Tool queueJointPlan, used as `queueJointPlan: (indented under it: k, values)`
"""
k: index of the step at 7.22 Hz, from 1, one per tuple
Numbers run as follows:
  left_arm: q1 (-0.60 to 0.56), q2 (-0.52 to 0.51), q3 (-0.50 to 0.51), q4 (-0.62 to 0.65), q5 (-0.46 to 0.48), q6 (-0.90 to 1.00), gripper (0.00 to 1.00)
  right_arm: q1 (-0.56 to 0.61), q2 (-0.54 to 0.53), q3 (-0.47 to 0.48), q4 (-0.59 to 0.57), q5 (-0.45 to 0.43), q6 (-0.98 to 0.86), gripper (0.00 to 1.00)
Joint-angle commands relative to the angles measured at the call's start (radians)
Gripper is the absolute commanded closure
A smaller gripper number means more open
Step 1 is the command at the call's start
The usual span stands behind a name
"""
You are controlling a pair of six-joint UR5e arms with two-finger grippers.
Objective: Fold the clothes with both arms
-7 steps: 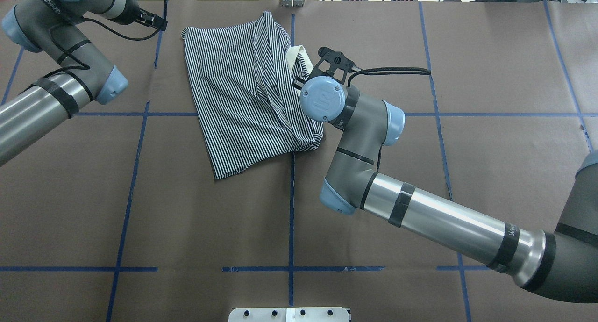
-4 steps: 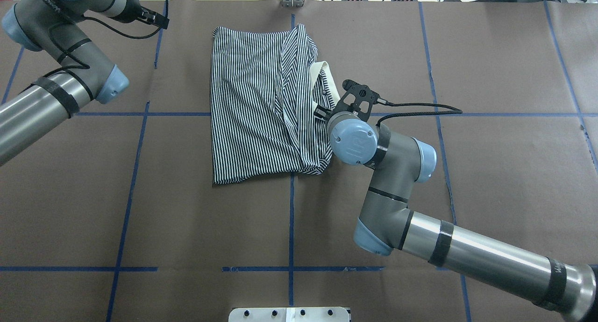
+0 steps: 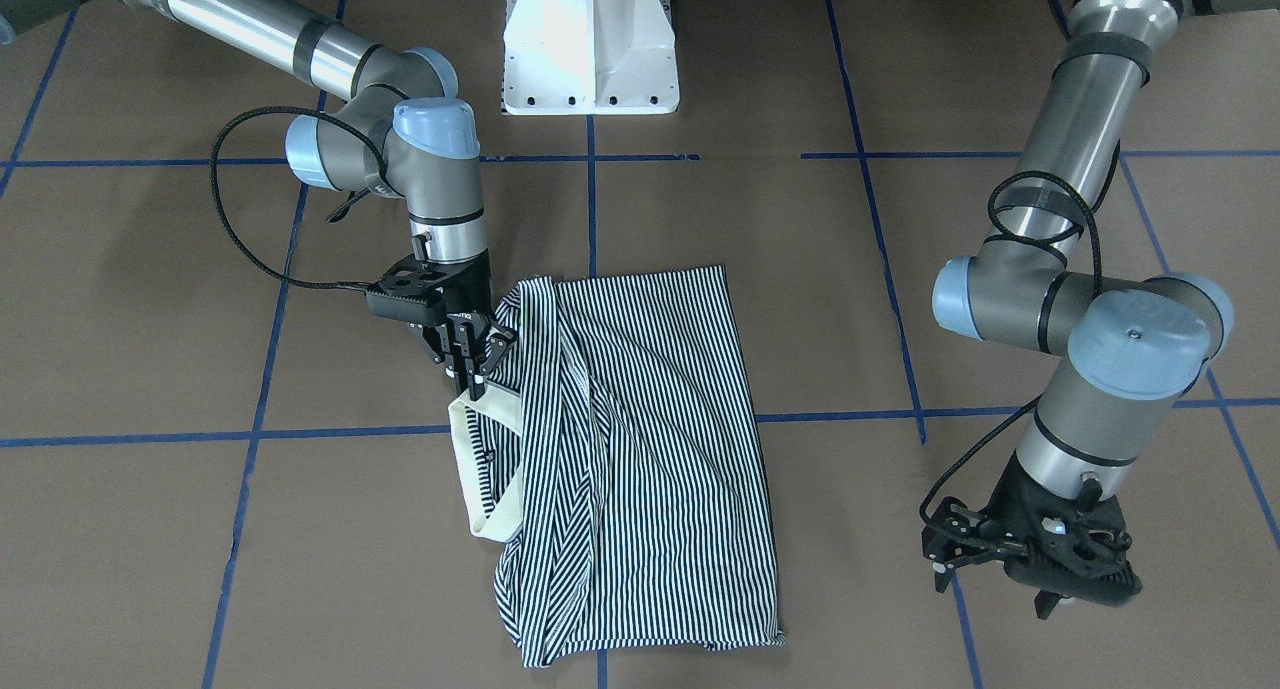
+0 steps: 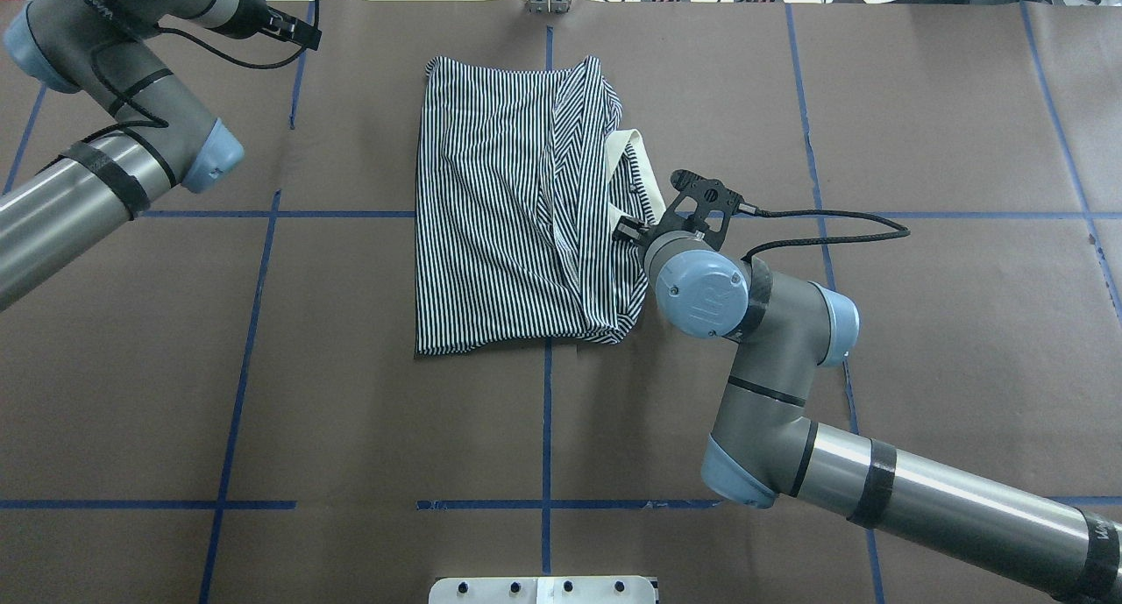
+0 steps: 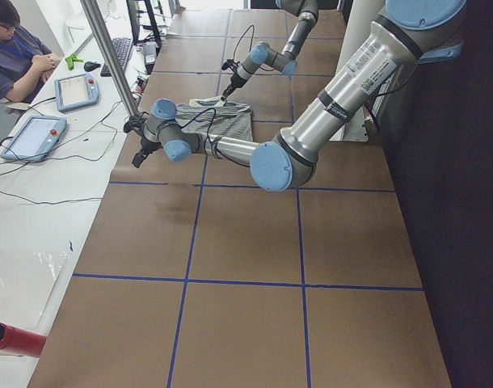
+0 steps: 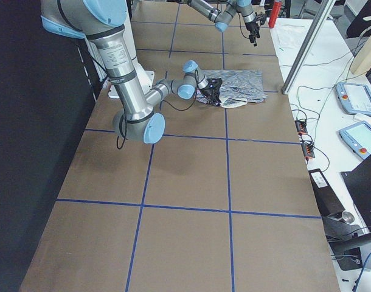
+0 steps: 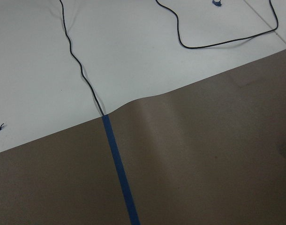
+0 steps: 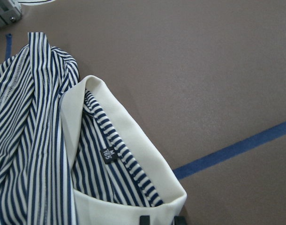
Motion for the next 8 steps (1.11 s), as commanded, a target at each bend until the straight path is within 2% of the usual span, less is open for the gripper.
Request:
queueJointPlan:
  k: [1, 2, 3, 4, 5, 6, 7, 8]
  values:
    - [0.0, 0.0, -0.003, 0.0, 0.0, 0.0, 0.0, 0.031, -0.002, 0.158, -0.188, 0.088, -0.238, 0.0]
    - [0.0, 0.0, -0.003, 0.002, -0.002, 0.0, 0.0, 0.032, -0.001, 0.252, -0.31, 0.126, -0.31, 0.0]
    - [0.002, 0.0, -0.003, 0.003, -0.002, 0.0, 0.0, 0.006, 0.007, 0.268, -0.341, 0.124, -0.354, 0.0]
    - [0.002, 0.0, -0.003, 0.003, -0.005, 0.0, 0.0, -0.039, 0.01, 0.265, -0.342, 0.103, -0.412, 0.0]
    - [0.002, 0.0, -0.003, 0.003, -0.009, 0.0, 0.0, -0.088, 0.01, 0.261, -0.342, 0.031, -0.531, 0.01]
    - [0.002, 0.0, -0.003, 0.003, -0.014, 0.0, 0.0, -0.132, 0.011, 0.253, -0.339, -0.03, -0.678, 0.08]
    - [0.002, -0.001, -0.003, 0.003, -0.014, 0.0, 0.0, -0.149, 0.011, 0.253, -0.336, -0.046, -0.784, 0.12]
    - [0.002, -0.001, -0.004, 0.003, -0.014, -0.002, 0.0, -0.154, 0.019, 0.251, -0.337, -0.047, -0.85, 0.2]
